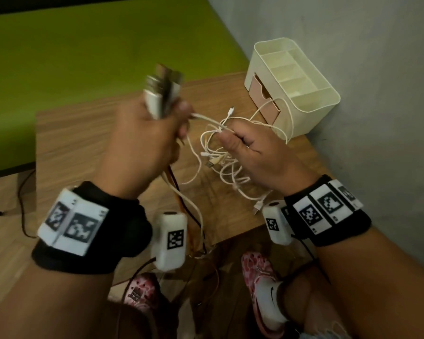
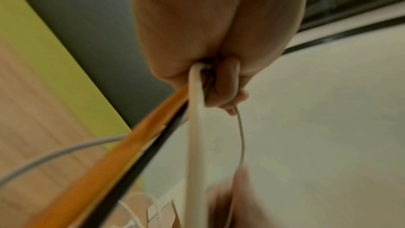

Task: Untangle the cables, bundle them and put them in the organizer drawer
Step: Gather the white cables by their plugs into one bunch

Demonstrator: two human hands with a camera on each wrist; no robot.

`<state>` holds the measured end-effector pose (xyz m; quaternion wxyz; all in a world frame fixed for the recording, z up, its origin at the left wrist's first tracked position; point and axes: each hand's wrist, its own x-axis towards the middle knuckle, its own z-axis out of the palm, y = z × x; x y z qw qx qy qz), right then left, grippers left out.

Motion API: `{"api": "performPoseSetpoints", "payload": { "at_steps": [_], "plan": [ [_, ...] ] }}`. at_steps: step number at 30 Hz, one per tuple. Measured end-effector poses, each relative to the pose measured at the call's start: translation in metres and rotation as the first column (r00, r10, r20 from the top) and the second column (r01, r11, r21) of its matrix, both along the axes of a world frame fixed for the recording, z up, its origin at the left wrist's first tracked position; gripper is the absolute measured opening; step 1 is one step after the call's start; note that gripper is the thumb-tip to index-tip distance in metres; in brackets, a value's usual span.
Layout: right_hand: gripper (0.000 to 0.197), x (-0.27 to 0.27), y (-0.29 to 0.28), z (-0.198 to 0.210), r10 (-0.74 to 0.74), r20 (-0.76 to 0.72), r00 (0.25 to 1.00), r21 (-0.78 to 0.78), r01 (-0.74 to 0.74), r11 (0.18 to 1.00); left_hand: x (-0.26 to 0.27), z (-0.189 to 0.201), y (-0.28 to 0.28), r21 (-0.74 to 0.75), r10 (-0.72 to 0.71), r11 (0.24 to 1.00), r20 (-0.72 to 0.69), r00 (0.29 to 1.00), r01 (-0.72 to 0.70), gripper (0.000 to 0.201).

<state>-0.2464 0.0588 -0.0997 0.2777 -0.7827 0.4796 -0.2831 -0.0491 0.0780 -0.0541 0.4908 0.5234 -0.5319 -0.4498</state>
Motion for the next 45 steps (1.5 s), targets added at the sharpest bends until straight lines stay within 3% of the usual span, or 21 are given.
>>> {"api": "performPoseSetpoints", "payload": {
  "at_steps": [2,3,5,8,10,13,16,18,20,22,25,27,29,31,35,37,40,42,45],
  "plan": [
    [0.041,-0.006,-0.003,-0.004,-0.02,-0.09,0.996,0.091,0.028,0.995,0.014,0.002,-0.004,0.006,0.054,0.999,-0.136,0.989,-0.054,0.018],
    [0.04,-0.008,-0.004,-0.006,-0.039,-0.094,0.995,0.103,0.049,0.993,0.02,0.0,-0.006,0.013,0.064,0.998,-0.108,0.992,-0.063,0.017],
    [0.039,-0.009,-0.006,-0.007,-0.085,-0.054,0.995,0.082,0.089,0.993,0.026,-0.006,-0.009,0.036,0.071,0.996,0.136,0.988,-0.077,0.014],
    [0.033,-0.005,-0.008,-0.006,-0.075,-0.041,0.996,-0.017,0.074,0.997,0.022,-0.016,-0.008,0.0,0.037,0.999,0.586,0.81,-0.046,0.009],
    [0.03,0.0,-0.008,-0.008,-0.044,-0.065,0.997,-0.075,0.04,0.996,0.011,-0.016,-0.005,-0.006,-0.009,1.0,0.662,0.75,0.018,0.01],
    [0.029,0.006,-0.007,-0.012,-0.026,-0.05,0.998,-0.141,0.019,0.99,0.0,-0.017,-0.003,-0.038,-0.05,0.994,0.669,0.741,0.102,0.029],
    [0.033,0.008,-0.005,-0.009,-0.037,-0.013,0.999,-0.154,0.035,0.987,0.001,-0.015,-0.004,-0.07,-0.073,0.986,0.633,0.771,0.151,0.024],
    [0.036,0.004,-0.005,-0.005,-0.039,0.009,0.999,-0.101,0.04,0.994,0.004,-0.013,-0.005,-0.136,-0.032,0.985,0.468,0.883,0.108,0.022],
    [0.037,0.0,-0.004,-0.003,-0.051,0.018,0.999,-0.033,0.051,0.998,0.012,-0.01,-0.008,-0.15,0.067,0.988,0.151,0.986,-0.044,0.024],
    [0.035,-0.004,-0.005,-0.004,-0.085,0.014,0.996,0.024,0.085,0.996,0.023,-0.01,-0.012,-0.083,0.138,0.987,-0.009,0.99,-0.139,0.026],
    [0.035,-0.008,-0.009,-0.005,-0.151,0.041,0.988,-0.026,0.152,0.988,0.035,-0.015,-0.016,-0.041,0.086,0.996,0.31,0.947,-0.077,0.024],
    [0.029,-0.01,-0.01,-0.003,-0.155,0.071,0.985,-0.129,0.163,0.978,0.032,-0.018,-0.015,0.011,0.037,0.999,0.533,0.846,-0.051,0.027],
    [0.026,-0.007,-0.009,-0.002,-0.151,0.077,0.985,-0.205,0.164,0.965,0.02,-0.021,-0.011,-0.002,0.027,0.999,0.632,0.774,-0.033,0.034],
    [0.025,-0.002,-0.007,-0.004,-0.134,0.061,0.989,-0.245,0.145,0.959,0.006,-0.021,-0.006,-0.063,-0.002,0.997,0.625,0.781,0.053,0.035],
    [0.022,0.005,-0.003,-0.002,-0.085,0.083,0.993,-0.297,0.106,0.949,-0.008,-0.022,-0.001,-0.058,-0.097,0.982,0.662,0.744,0.179,0.014],
    [0.02,0.005,-0.002,0.001,-0.086,0.12,0.989,-0.259,0.114,0.959,-0.005,-0.021,-0.003,-0.139,0.002,0.985,0.592,0.806,0.1,0.014],
    [0.017,0.004,-0.002,0.0,-0.072,0.168,0.983,-0.047,0.081,0.996,0.006,-0.016,-0.008,-0.302,0.211,0.948,0.369,0.905,-0.098,0.016],
    [0.018,0.004,-0.003,-0.004,-0.088,0.148,0.985,0.022,0.086,0.996,0.01,-0.016,-0.009,-0.289,0.273,0.937,0.256,0.927,-0.196,0.018],
    [0.019,0.004,-0.006,-0.006,-0.138,0.165,0.977,-0.028,0.145,0.989,0.012,-0.021,-0.013,-0.19,0.236,0.965,0.325,0.916,-0.181,0.022]
  ]
}}
